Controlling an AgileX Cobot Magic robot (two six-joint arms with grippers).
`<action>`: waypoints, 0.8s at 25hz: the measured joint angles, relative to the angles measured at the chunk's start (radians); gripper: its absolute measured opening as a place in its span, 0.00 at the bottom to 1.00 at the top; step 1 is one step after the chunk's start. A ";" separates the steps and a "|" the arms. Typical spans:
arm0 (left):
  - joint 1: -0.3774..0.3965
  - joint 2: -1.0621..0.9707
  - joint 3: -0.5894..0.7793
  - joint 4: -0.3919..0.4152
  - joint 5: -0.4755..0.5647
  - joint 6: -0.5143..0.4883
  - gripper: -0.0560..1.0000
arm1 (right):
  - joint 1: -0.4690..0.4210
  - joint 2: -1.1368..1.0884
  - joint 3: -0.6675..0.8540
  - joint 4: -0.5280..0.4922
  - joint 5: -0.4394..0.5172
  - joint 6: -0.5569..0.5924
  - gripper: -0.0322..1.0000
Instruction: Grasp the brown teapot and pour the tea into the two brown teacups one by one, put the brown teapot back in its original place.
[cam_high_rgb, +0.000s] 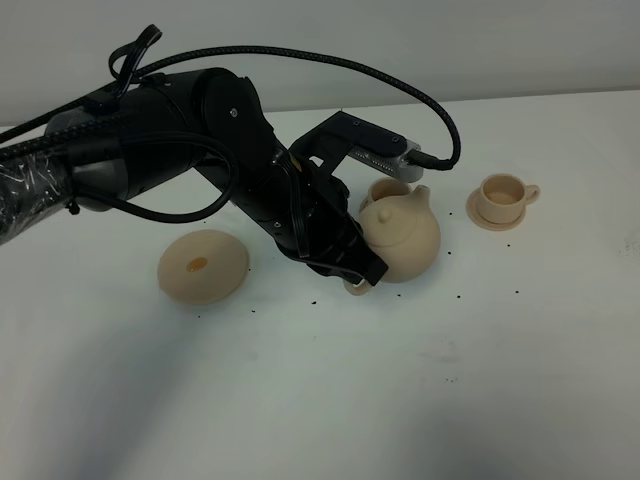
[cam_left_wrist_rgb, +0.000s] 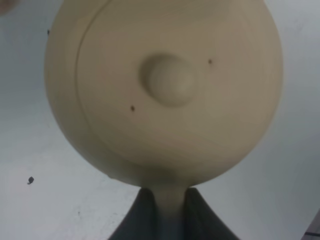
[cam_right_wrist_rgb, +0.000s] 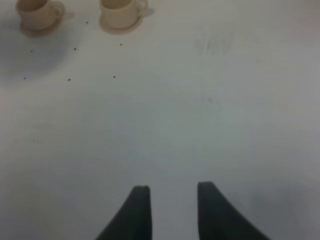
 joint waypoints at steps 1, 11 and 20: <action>0.000 0.000 0.000 0.001 0.000 0.003 0.17 | 0.000 0.000 0.000 0.000 0.000 0.000 0.27; 0.005 0.000 0.000 0.124 -0.049 -0.002 0.17 | 0.000 0.000 0.000 0.000 0.000 0.000 0.27; 0.023 0.086 -0.100 0.225 -0.005 -0.011 0.17 | 0.000 0.000 0.000 0.000 0.000 0.000 0.27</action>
